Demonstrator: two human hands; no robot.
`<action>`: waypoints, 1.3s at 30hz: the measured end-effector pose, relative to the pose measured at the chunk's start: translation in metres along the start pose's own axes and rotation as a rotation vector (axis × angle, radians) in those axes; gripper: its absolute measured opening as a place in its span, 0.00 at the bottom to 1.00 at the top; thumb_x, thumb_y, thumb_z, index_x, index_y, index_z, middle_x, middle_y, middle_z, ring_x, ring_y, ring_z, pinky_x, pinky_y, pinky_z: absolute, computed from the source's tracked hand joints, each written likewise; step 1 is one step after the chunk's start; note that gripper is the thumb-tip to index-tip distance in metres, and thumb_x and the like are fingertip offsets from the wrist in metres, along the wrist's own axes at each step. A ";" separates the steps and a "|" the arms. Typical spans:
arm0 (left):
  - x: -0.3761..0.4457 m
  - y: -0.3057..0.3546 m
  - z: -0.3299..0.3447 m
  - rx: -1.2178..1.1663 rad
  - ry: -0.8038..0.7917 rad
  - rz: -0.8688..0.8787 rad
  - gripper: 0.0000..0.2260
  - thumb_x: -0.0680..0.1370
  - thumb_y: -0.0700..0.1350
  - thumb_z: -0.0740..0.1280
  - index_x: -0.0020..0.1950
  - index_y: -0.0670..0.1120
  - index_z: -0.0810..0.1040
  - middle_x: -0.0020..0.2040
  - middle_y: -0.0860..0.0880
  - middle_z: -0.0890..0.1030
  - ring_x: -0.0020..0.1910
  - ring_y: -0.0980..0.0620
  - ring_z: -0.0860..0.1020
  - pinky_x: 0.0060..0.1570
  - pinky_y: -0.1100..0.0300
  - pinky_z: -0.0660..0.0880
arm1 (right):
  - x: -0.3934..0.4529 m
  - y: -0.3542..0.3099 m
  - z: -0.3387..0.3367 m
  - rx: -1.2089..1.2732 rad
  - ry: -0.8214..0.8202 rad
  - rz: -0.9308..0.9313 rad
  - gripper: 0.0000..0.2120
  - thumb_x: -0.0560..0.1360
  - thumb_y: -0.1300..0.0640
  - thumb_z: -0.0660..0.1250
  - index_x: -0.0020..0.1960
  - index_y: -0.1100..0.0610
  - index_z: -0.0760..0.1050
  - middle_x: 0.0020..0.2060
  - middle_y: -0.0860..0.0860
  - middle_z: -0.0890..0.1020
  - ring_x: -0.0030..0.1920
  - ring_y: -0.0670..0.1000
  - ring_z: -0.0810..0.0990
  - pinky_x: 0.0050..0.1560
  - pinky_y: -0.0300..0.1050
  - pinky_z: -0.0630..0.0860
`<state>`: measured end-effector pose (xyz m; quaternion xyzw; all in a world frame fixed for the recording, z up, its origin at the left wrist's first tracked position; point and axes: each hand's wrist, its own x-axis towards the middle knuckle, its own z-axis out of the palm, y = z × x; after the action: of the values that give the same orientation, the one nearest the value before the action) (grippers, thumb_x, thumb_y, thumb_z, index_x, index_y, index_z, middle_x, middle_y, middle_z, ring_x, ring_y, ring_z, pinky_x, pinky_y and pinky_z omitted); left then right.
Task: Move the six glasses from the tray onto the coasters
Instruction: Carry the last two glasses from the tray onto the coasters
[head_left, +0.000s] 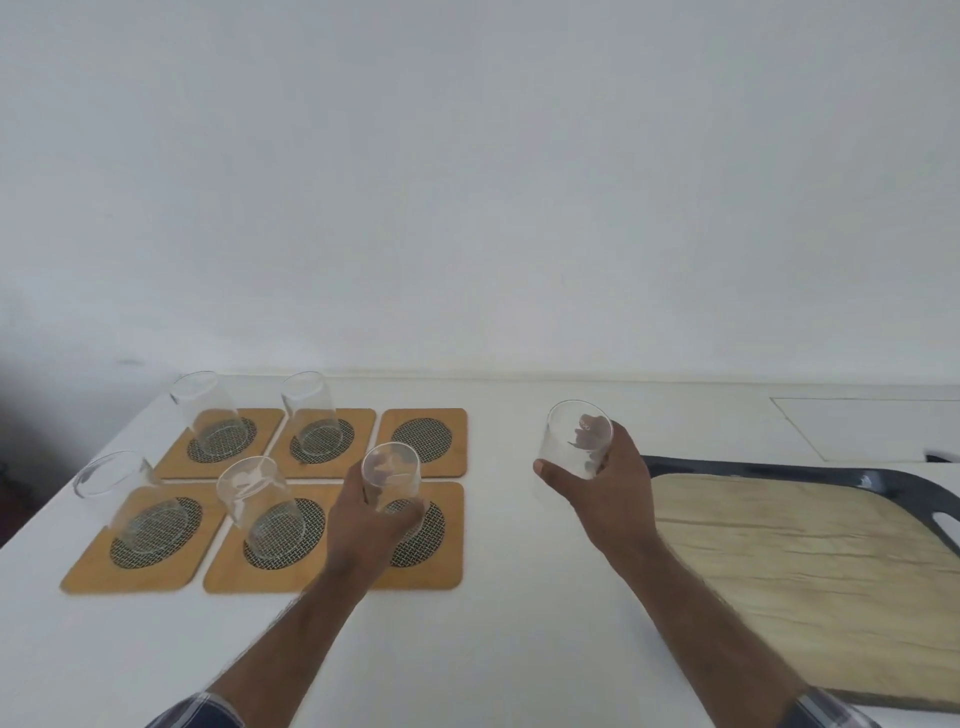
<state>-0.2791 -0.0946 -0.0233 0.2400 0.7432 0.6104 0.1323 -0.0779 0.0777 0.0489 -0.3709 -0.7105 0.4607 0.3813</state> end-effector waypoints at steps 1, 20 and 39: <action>0.001 -0.003 0.000 -0.012 -0.007 -0.004 0.28 0.60 0.49 0.81 0.56 0.64 0.76 0.50 0.62 0.85 0.48 0.62 0.83 0.53 0.52 0.80 | 0.001 -0.002 0.004 0.001 -0.003 -0.004 0.29 0.64 0.52 0.81 0.59 0.44 0.71 0.51 0.38 0.78 0.50 0.35 0.75 0.45 0.29 0.68; -0.003 -0.047 0.002 0.113 0.011 -0.049 0.28 0.59 0.58 0.81 0.56 0.61 0.76 0.48 0.60 0.84 0.49 0.59 0.82 0.48 0.55 0.80 | 0.066 -0.002 0.147 0.036 -0.195 0.020 0.32 0.61 0.53 0.83 0.61 0.53 0.73 0.52 0.43 0.80 0.55 0.47 0.79 0.52 0.37 0.74; -0.007 -0.048 0.004 0.208 0.034 -0.027 0.32 0.60 0.62 0.79 0.62 0.62 0.74 0.51 0.68 0.80 0.53 0.68 0.76 0.46 0.71 0.73 | 0.110 0.026 0.225 0.011 -0.263 0.115 0.27 0.62 0.60 0.81 0.56 0.57 0.72 0.46 0.40 0.77 0.53 0.44 0.77 0.45 0.34 0.71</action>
<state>-0.2802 -0.1016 -0.0715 0.2322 0.8078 0.5321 0.1022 -0.3197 0.0984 -0.0178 -0.3453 -0.7294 0.5303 0.2598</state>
